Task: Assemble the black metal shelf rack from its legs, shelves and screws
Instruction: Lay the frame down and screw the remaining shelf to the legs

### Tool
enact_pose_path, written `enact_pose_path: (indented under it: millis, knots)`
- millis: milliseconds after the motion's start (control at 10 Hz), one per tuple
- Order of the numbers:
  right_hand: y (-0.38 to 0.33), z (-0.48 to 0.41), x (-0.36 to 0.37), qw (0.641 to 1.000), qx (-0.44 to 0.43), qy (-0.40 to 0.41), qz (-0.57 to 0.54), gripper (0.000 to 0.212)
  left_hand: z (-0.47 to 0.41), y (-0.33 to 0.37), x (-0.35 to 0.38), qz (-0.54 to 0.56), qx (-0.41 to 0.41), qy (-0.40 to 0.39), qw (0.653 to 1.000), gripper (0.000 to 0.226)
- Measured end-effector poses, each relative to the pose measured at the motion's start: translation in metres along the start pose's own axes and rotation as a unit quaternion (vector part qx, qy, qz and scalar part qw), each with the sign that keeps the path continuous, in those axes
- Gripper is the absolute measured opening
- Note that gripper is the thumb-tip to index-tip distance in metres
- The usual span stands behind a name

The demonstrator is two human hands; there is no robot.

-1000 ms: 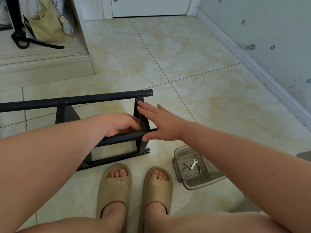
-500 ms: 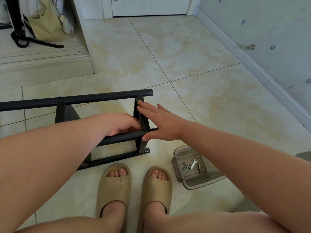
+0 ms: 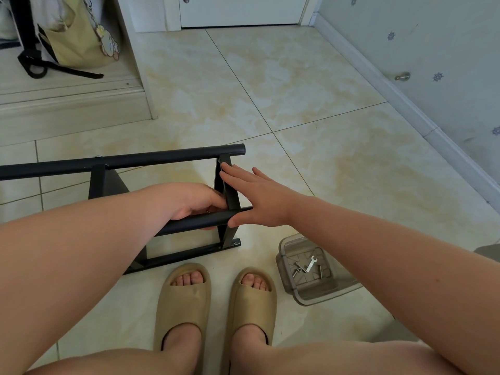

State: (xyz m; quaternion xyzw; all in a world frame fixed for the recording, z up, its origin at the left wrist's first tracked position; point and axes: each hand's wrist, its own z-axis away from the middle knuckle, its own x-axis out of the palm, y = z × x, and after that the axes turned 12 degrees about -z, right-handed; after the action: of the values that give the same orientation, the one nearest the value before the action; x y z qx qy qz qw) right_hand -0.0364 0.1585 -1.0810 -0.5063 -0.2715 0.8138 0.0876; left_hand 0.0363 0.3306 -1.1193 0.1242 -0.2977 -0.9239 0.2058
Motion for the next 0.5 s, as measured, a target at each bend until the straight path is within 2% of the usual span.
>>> enact_pose_path:
  millis: [100, 300, 500]
  knots:
    - [0.0002, -0.0006, 0.0001, 1.000, 0.001, 0.001, -0.003, 0.104, -0.0009, -0.0003, -0.0007, 0.011, 0.007, -0.001, 1.000, 0.010]
    - [0.0001, -0.0007, 0.0001, 1.000, 0.001, 0.002, -0.006, 0.103, -0.0004, -0.0022, -0.0031, 0.030, -0.025, -0.019, 0.999, 0.015]
    - [0.0010, -0.0006, 0.0007, 1.000, 0.001, 0.003, -0.006, 0.104, -0.0015, -0.0011, -0.0005, 0.000, -0.015, 0.000, 1.000, 0.019]
